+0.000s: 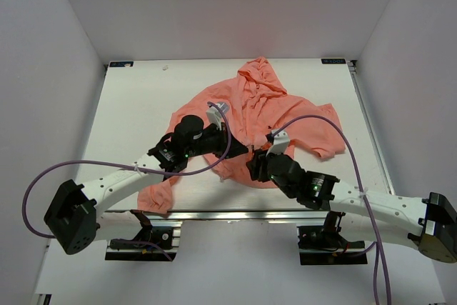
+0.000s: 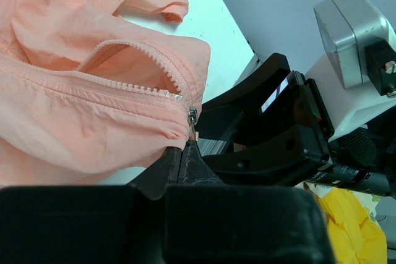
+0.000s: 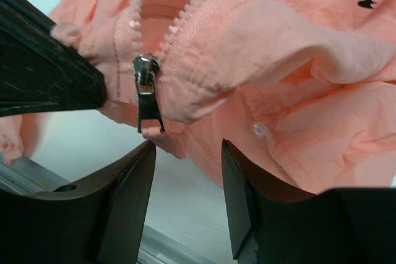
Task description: Zip up the jacket
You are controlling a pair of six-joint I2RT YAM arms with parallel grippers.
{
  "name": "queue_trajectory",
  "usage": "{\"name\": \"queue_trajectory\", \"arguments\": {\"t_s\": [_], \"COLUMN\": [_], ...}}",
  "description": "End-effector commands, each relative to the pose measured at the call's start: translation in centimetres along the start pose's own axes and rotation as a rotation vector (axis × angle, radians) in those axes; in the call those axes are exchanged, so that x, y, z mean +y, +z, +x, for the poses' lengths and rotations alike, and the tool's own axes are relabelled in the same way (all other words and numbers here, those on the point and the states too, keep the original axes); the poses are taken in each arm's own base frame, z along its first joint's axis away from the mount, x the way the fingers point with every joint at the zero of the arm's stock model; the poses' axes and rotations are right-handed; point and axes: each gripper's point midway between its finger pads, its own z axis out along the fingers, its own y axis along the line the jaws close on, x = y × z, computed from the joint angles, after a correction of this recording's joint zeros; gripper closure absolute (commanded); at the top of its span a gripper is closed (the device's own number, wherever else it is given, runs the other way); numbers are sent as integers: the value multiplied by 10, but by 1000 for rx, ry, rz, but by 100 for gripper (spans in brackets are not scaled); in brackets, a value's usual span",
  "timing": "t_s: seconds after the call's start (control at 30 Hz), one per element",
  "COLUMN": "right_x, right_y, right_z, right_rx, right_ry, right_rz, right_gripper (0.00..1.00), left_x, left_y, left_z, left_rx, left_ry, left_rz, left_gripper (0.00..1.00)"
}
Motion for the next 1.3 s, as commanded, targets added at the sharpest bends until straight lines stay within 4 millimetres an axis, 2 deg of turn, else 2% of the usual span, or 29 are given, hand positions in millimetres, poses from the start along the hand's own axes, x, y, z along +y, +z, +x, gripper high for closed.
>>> {"name": "queue_trajectory", "arguments": {"t_s": [0.0, 0.1, 0.13, 0.17, 0.2, 0.33, 0.4, 0.43, 0.5, 0.53, 0.6, 0.7, 0.77, 0.83, 0.97, 1.27], "right_x": [10, 13, 14, 14, 14, 12, 15, 13, 18, 26, 22, 20, 19, 17, 19, 10], "right_y": [3, 4, 4, 4, 4, 1, -5, -9, -15, -21, -27, -34, -36, -37, -41, -31], "right_z": [-22, -27, -27, -27, -27, -25, -30, -22, -22, -28, -17, -17, -25, -32, -56, -74], "right_rx": [-106, -129, -130, -132, -132, -101, -95, -53, -24, -6, 71, 109, 92, 73, 28, 60], "right_ry": [52, 54, 52, 43, 40, 30, 41, 25, 21, 20, -18, -29, -30, -40, -51, -76], "right_rz": [-27, -41, -45, -47, -45, -33, -48, -51, -83, -114, -103, -89, -75, -62, -42, 33], "right_gripper": [48, 51, 62, 66, 75, 90, 94, 98, 100, 100, 100, 100, 100, 100, 100, 100], "left_x": [-11, -11, -12, -11, -12, -11, -9, -8, -4, -3, 0, 0, -3, 1, 0, 6], "left_y": [-5, -5, -4, -5, -5, -6, -6, -6, -6, -6, -5, -5, -5, -6, -7, -16], "left_z": [-7, -5, -5, -5, -6, -7, -9, -7, -6, -4, -4, -1, -2, 7, 15, 33], "left_rx": [-29, -23, -21, -22, -23, -28, -32, -25, -20, -11, -4, 20, 30, 80, 127, 203], "left_ry": [17, 15, 14, 14, 13, 16, 18, 20, 22, 27, 34, 54, 76, 78, 84, 89], "left_rz": [33, 38, 43, 42, 43, 30, 18, 9, -6, -13, -26, -27, -16, -24, -12, -30], "left_gripper": [100, 100, 100, 100, 100, 100, 100, 100, 100, 100, 100, 100, 100, 100, 100, 100]}}
